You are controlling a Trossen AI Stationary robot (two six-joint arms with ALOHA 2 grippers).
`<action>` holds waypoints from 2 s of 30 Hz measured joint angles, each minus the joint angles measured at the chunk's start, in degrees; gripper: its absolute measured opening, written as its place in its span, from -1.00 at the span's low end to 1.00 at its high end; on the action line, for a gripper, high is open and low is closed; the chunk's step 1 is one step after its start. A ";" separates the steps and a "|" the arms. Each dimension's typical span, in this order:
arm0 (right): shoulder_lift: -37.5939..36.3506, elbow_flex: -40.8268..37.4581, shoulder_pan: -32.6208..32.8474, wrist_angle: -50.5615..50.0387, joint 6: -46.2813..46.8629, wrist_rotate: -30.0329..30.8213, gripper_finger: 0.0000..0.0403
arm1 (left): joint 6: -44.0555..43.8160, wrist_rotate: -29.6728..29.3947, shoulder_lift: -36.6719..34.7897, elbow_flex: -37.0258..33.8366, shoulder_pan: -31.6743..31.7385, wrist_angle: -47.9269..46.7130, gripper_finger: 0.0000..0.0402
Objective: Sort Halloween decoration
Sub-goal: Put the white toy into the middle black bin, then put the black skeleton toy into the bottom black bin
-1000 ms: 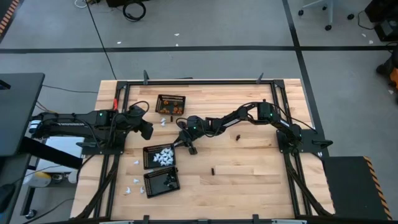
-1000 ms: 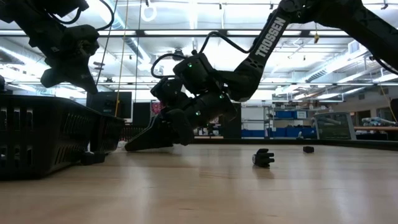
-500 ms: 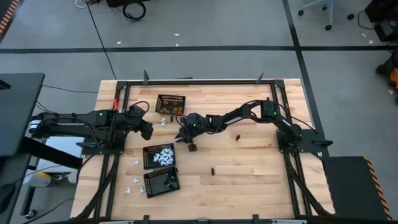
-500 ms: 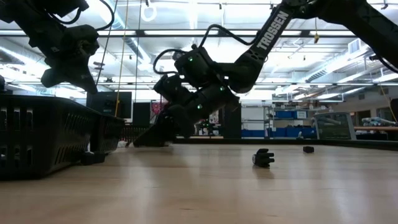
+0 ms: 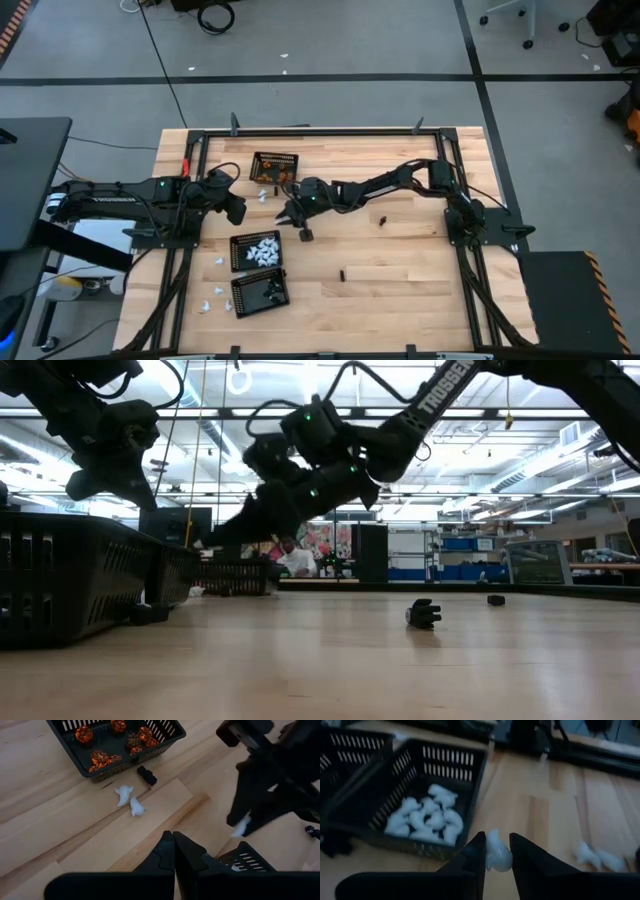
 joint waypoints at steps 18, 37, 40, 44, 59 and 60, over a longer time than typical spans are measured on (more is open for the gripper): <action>0.13 3.75 8.12 0.41 5.68 5.25 -0.58 | -0.26 0.00 0.00 0.00 0.00 0.03 -0.98; 0.21 3.79 6.27 2.51 5.87 -0.37 -0.17 | -1.29 -0.02 0.01 0.00 0.00 0.04 -0.98; -0.62 3.78 5.96 -1.85 5.94 -1.26 -0.18 | -1.29 -0.02 0.01 0.00 0.00 0.04 -0.98; -4.68 3.81 5.27 -9.16 5.96 -6.43 -0.19 | -1.22 0.37 0.01 0.00 0.00 0.02 -0.98; -14.38 -17.50 8.54 -7.52 11.16 -10.80 -0.44 | 0.37 0.44 -0.01 0.00 0.00 -0.02 -0.98; -13.63 -18.96 9.47 -2.64 11.32 -9.84 -0.44 | 0.37 0.44 -0.01 0.00 0.00 -0.02 -0.98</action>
